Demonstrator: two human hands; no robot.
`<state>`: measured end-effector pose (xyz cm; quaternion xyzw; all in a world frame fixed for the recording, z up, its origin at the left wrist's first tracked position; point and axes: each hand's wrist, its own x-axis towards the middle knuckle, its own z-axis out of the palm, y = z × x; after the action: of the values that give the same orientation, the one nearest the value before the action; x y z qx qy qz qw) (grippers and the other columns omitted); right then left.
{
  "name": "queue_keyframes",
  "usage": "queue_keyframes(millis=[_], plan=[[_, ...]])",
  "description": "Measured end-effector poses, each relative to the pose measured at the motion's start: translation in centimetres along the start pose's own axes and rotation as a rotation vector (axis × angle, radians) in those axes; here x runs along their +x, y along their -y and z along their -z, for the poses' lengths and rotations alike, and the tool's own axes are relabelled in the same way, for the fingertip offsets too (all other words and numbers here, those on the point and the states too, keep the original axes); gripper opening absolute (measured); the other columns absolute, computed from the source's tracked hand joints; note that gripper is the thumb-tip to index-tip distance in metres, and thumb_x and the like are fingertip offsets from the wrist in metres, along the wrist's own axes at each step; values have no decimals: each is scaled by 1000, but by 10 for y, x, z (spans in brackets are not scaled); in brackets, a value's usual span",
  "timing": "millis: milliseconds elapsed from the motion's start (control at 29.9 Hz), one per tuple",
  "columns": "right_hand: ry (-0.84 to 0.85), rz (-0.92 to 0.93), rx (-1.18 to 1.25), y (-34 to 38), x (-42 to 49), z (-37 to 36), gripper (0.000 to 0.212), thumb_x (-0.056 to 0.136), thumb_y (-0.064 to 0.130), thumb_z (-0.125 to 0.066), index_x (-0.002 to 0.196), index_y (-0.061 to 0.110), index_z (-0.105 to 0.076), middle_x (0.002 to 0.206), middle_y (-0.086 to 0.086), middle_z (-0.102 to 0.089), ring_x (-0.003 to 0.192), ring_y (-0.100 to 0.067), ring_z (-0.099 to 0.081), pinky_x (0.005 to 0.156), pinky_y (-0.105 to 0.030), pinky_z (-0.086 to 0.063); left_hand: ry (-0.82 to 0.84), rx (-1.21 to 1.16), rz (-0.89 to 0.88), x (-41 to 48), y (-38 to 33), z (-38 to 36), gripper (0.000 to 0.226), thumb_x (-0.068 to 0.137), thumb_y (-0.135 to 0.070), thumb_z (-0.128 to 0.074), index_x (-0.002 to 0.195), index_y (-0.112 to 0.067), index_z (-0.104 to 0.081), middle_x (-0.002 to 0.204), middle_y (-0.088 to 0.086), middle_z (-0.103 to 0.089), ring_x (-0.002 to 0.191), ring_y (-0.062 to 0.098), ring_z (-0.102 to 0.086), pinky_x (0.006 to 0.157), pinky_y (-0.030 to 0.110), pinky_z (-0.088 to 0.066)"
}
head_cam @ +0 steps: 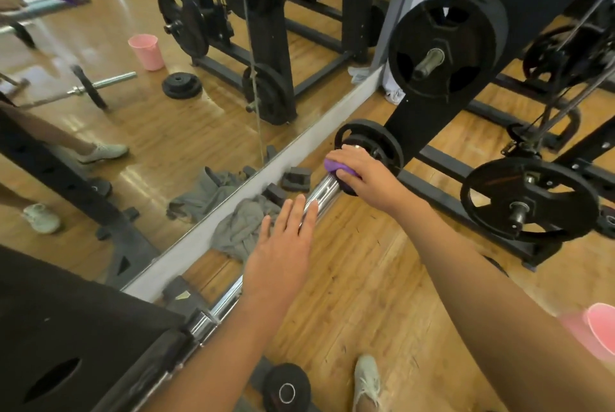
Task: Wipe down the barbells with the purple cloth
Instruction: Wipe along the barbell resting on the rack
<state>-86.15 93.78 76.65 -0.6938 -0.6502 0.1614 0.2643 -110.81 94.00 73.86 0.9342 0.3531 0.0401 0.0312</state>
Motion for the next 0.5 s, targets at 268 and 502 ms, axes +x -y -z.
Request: queue_keyframes(millis=[268, 502], plan=[[147, 27, -113, 7, 22, 11, 33, 106, 28, -47, 136, 22, -60, 128, 2, -62, 126, -16, -48, 119, -39, -24, -67, 19, -2, -3, 0, -4, 71, 102, -22, -39, 159, -16, 4, 168, 10, -14, 153, 28, -22, 120, 52, -28], [107, 139, -69, -22, 11, 9, 42, 106, 27, -48, 147, 21, -50, 149, 6, -51, 144, -9, -33, 122, -28, -16, -62, 64, 17, -3, 1, -5, 72, 101, -29, -53, 160, -14, -13, 165, 11, -25, 149, 29, -32, 114, 52, -39]])
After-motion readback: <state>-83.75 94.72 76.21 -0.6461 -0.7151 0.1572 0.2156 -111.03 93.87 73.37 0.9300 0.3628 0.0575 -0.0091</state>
